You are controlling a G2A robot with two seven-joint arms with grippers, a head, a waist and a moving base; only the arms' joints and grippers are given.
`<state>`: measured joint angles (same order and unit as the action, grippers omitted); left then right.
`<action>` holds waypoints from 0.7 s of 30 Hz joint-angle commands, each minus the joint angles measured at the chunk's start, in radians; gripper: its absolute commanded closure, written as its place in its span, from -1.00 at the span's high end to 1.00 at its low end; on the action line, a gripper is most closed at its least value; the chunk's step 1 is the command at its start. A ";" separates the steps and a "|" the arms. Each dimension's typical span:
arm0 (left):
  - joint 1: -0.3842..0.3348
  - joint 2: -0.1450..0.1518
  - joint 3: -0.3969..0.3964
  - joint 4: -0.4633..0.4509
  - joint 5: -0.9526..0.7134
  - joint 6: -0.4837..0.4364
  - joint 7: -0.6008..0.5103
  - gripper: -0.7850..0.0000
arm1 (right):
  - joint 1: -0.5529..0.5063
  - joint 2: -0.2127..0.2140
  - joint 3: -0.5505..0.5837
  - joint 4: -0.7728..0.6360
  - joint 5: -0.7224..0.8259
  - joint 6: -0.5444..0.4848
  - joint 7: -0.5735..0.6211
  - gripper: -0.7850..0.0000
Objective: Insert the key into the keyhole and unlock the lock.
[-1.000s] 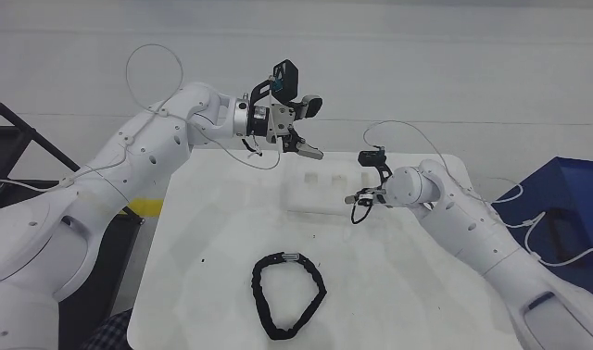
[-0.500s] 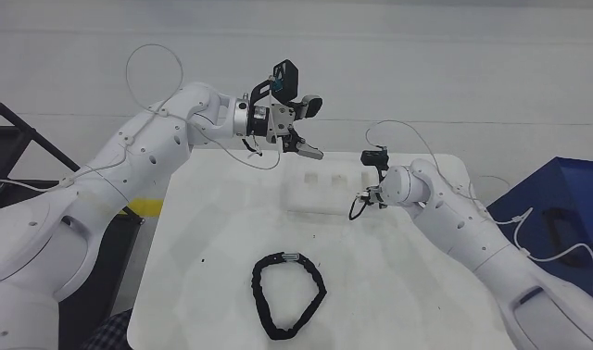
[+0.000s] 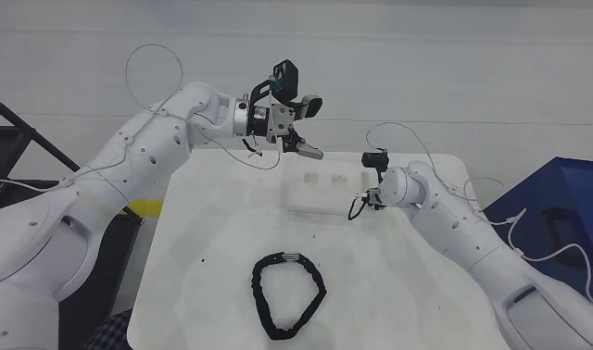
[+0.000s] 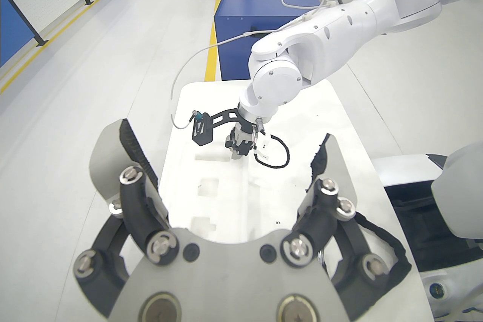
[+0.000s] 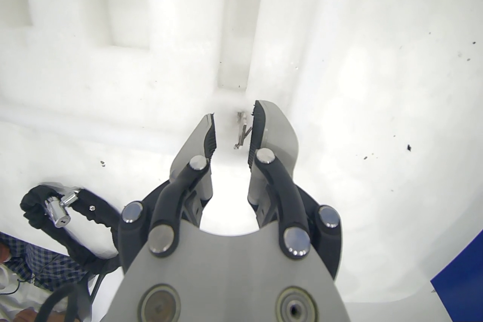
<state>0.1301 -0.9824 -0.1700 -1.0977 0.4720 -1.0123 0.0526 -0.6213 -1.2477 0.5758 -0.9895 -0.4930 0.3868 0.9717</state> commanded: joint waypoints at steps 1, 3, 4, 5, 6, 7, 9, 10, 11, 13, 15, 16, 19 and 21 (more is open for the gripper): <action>0.000 0.000 0.000 0.000 0.000 0.000 0.000 1.00 | -0.001 -0.004 0.000 0.007 -0.004 0.002 0.001 -0.61; 0.000 0.000 0.000 0.000 0.000 0.000 0.000 1.00 | -0.002 -0.008 0.000 0.015 -0.009 0.006 0.000 -0.73; 0.000 0.000 0.000 0.000 0.000 0.000 0.000 1.00 | -0.004 -0.010 0.001 0.018 -0.009 0.008 -0.002 -0.80; 0.000 0.000 0.000 0.000 0.000 0.000 0.000 1.00 | -0.006 -0.012 0.002 0.022 -0.009 0.010 -0.005 -0.84; 0.000 0.000 0.000 0.000 0.000 0.000 0.000 1.00 | -0.007 -0.013 0.003 0.026 -0.011 0.012 -0.008 -0.87; 0.000 0.000 0.000 0.000 0.000 0.000 0.000 1.00 | -0.007 -0.015 0.005 0.030 -0.013 0.013 -0.011 -1.00; 0.000 0.000 0.000 0.000 0.000 0.000 0.000 1.00 | -0.008 -0.019 0.006 0.035 -0.018 0.016 -0.014 -1.00; 0.000 0.000 0.000 0.000 0.000 0.000 0.000 1.00 | -0.008 -0.020 0.007 0.037 -0.021 0.017 -0.014 -1.00; 0.000 0.000 0.000 0.000 0.000 0.000 0.000 1.00 | -0.007 -0.022 0.007 0.038 -0.024 0.017 -0.013 -1.00; 0.000 0.000 0.000 0.000 0.000 0.000 0.000 1.00 | -0.002 -0.024 0.010 0.033 -0.035 0.019 -0.010 -1.00; 0.000 0.000 0.000 0.000 0.000 0.000 0.000 1.00 | 0.002 -0.023 0.016 0.021 -0.047 0.021 -0.002 -1.00; 0.000 0.000 0.000 0.000 0.000 0.000 0.000 1.00 | 0.005 -0.022 0.018 0.013 -0.059 0.022 0.003 -1.00; 0.000 0.000 0.000 0.000 0.000 0.000 0.000 1.00 | 0.009 -0.016 0.028 -0.018 -0.091 0.034 0.028 -1.00; 0.000 0.000 0.000 0.000 0.000 0.000 0.000 1.00 | 0.009 -0.010 0.040 -0.040 -0.105 0.039 0.048 -1.00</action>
<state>0.1301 -0.9824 -0.1700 -1.0977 0.4720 -1.0123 0.0526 -0.6123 -1.2610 0.6088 -1.0175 -0.5911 0.4237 1.0085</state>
